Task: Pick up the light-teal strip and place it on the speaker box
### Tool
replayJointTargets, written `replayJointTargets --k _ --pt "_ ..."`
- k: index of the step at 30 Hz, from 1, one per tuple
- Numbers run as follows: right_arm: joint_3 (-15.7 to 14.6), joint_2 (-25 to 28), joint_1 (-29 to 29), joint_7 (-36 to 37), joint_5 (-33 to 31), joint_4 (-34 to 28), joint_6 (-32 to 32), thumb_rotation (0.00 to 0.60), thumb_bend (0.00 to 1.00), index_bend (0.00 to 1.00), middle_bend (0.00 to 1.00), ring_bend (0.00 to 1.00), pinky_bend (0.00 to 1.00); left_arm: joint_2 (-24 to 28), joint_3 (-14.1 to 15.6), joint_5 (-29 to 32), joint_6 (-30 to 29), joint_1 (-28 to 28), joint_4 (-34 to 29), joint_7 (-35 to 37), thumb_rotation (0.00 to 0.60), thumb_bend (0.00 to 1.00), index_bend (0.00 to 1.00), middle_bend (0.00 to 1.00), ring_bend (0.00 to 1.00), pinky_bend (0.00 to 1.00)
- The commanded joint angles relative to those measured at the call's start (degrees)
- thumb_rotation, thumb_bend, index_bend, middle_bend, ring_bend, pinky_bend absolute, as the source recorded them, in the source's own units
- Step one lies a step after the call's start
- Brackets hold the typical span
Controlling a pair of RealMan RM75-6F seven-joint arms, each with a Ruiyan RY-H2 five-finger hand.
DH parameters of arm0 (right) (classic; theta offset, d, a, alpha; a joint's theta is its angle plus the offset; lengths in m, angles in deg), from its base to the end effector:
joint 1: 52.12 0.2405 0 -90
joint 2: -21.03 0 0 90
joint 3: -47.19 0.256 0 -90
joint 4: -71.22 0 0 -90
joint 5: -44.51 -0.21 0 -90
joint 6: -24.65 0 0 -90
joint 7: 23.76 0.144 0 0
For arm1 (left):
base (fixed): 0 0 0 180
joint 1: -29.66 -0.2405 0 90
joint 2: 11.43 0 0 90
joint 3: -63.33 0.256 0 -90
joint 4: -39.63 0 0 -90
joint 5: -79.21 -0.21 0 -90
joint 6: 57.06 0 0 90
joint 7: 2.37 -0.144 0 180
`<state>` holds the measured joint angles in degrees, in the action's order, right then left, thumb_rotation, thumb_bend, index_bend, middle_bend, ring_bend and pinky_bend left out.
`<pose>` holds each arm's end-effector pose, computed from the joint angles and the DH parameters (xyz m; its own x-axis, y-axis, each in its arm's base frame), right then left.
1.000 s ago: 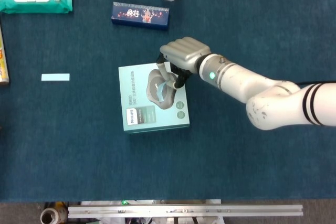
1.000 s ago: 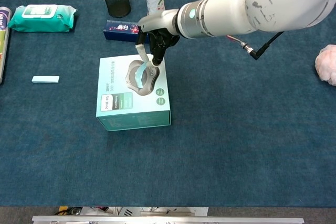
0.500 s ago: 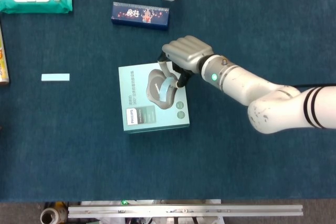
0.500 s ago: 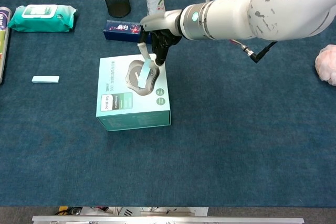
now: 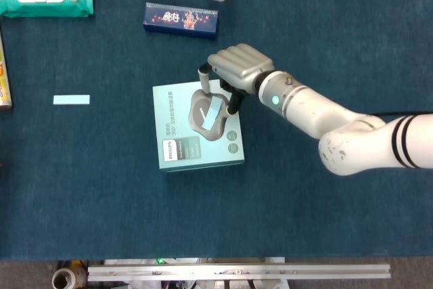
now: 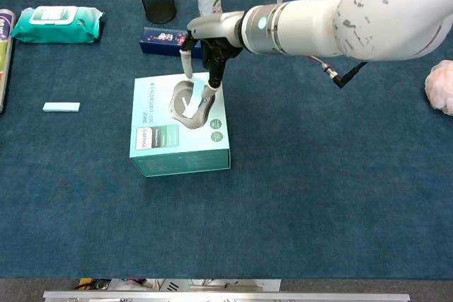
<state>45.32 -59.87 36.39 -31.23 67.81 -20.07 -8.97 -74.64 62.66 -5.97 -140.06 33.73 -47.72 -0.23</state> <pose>0.0111 -0.3707 -0.0368 0.4467 -0.6399 0.6253 -0.8774 -0.4501 0.1661 -0.3389 0.1695 0.1651 0.4532 0.0746 0.8883 0.8896 0.0255 -0.4560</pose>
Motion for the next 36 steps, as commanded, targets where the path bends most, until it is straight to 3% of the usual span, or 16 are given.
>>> replayJointTargets --k 1,7,12,15,17,20,24,28,36 --pt "0.4 0.3 -0.6 -0.3 0.5 -0.3 -0.4 0.6 0.06 0.38 1.0 1.0 1.0 -0.1 0.0 -0.1 0.0 0.0 0.2 0.2 0.6 0.27 0.17 0.21 0.2 0.16" --pt "2.0 1.7 -2.7 0.2 1.9 -1.4 -1.7 0.6 0.04 0.32 1.0 1.0 1.0 -0.4 -0.3 -1.4 -1.3 0.2 1.0 1.1 0.6 0.27 0.17 0.21 0.2 0.16" --pt "4.0 4.5 -7.2 2.3 5.3 -4.3 -6.3 0.6 0.05 0.32 1.0 1.0 1.0 -0.4 -0.6 -3.4 -1.9 1.1 2.5 2.4 0.6 0.27 0.17 0.25 0.22 0.18" --pt "4.8 7.0 -11.1 4.2 8.1 -6.9 -9.8 0.6 0.13 0.32 0.99 1.0 1.0 -0.4 -0.7 -4.9 -2.5 1.7 3.5 3.3 0.6 0.27 0.18 0.28 0.26 0.26" --pt "5.4 8.4 -14.5 5.5 10.4 -9.1 -14.2 0.6 0.18 0.32 0.93 0.99 1.0 -0.4 -0.6 -6.2 -2.6 2.4 4.1 3.9 0.6 0.27 0.19 0.29 0.31 0.31" --pt "5.6 10.0 -20.3 7.4 15.0 -12.2 -21.5 0.6 0.26 0.34 0.82 0.88 1.0 -0.3 -0.1 -8.5 -2.3 3.6 4.4 6.0 0.6 0.27 0.2 0.32 0.35 0.37" --pt "4.3 13.1 -27.2 8.6 19.4 -15.4 -28.2 0.6 0.28 0.37 0.71 0.72 0.94 0.1 0.8 -11.8 -1.8 5.3 4.5 8.2 0.6 0.27 0.23 0.36 0.4 0.43" --pt "3.2 15.4 -33.0 8.6 22.0 -17.3 -33.3 0.6 0.34 0.4 0.67 0.63 0.82 0.9 1.6 -14.5 -0.3 7.5 3.6 9.8 0.6 0.29 0.25 0.51 0.53 0.46" --pt "2.4 20.7 -41.1 8.4 27.1 -20.8 -36.6 0.6 0.34 0.45 0.65 0.6 0.82 2.5 3.6 -21.0 5.4 13.8 1.2 10.4 0.6 0.5 0.27 0.8 0.81 0.61"
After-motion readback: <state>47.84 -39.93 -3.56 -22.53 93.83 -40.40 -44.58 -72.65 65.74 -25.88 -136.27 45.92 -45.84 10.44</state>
